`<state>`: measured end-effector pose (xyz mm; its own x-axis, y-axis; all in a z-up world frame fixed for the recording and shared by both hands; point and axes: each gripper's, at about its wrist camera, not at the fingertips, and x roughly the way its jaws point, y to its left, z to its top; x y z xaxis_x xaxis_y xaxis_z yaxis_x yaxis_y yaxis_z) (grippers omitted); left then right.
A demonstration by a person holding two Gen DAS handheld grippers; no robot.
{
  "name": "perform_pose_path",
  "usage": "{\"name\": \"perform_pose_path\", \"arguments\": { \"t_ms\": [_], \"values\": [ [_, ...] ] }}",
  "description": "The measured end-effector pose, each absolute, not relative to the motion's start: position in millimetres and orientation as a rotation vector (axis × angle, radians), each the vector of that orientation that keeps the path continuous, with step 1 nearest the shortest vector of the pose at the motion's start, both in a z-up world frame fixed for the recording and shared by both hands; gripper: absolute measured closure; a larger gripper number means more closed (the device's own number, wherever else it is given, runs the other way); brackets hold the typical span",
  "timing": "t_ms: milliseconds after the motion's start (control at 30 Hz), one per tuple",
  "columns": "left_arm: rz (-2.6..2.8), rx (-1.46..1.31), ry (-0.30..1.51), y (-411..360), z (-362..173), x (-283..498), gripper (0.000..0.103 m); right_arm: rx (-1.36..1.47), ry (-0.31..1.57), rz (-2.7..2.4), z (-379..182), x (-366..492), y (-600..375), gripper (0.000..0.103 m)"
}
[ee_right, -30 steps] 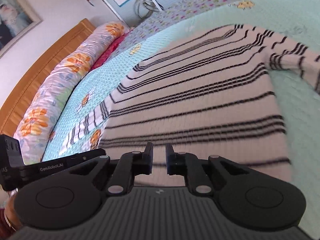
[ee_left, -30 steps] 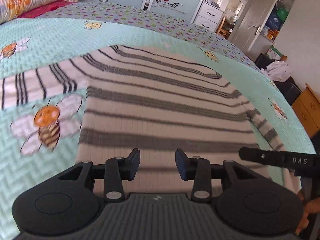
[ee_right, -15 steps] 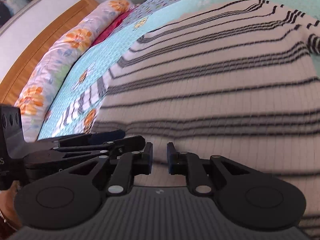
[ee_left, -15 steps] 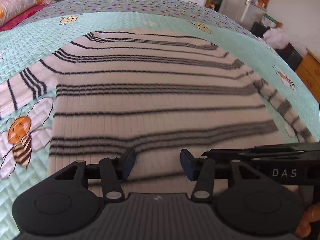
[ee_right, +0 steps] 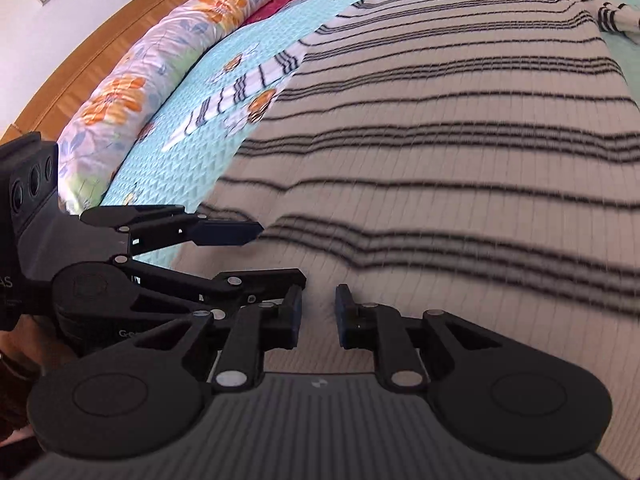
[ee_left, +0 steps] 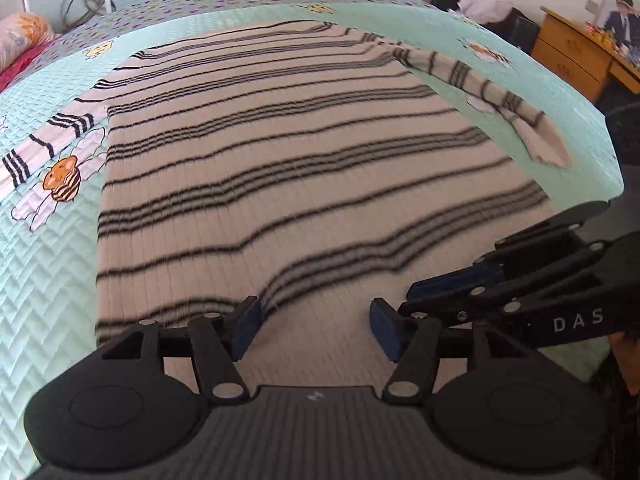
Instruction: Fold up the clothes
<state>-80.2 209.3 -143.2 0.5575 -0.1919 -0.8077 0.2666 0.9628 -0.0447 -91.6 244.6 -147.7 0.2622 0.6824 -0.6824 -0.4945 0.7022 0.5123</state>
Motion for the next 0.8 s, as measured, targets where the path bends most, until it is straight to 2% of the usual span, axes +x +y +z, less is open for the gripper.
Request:
{"name": "perform_pose_path", "arguments": {
  "t_ms": [133, 233, 333, 500, 633, 800],
  "values": [
    [-0.300, 0.046, 0.970, 216, -136, -92, 0.038, 0.221, 1.029, 0.811, -137, -104, 233, 0.084],
    [-0.243, 0.020, 0.914, 223, -125, -88, 0.038, 0.254, 0.979, 0.781, -126, -96, 224, 0.083],
    [-0.187, -0.093, 0.871, 237, -119, -68, 0.038, 0.318, 0.909, 0.696, -118, -68, 211, 0.075],
    [-0.149, -0.303, 0.817, 254, -126, -26, 0.038, 0.386, 0.873, 0.593, -128, -30, 202, 0.075],
    [-0.148, -0.275, 0.925, 251, -146, -20, 0.046, 0.374, 0.936, 0.603, -145, -27, 206, 0.074],
    [-0.209, -0.170, 0.943, 249, -146, -64, 0.046, 0.301, 0.968, 0.724, -155, -78, 201, 0.075]
  ]
}}
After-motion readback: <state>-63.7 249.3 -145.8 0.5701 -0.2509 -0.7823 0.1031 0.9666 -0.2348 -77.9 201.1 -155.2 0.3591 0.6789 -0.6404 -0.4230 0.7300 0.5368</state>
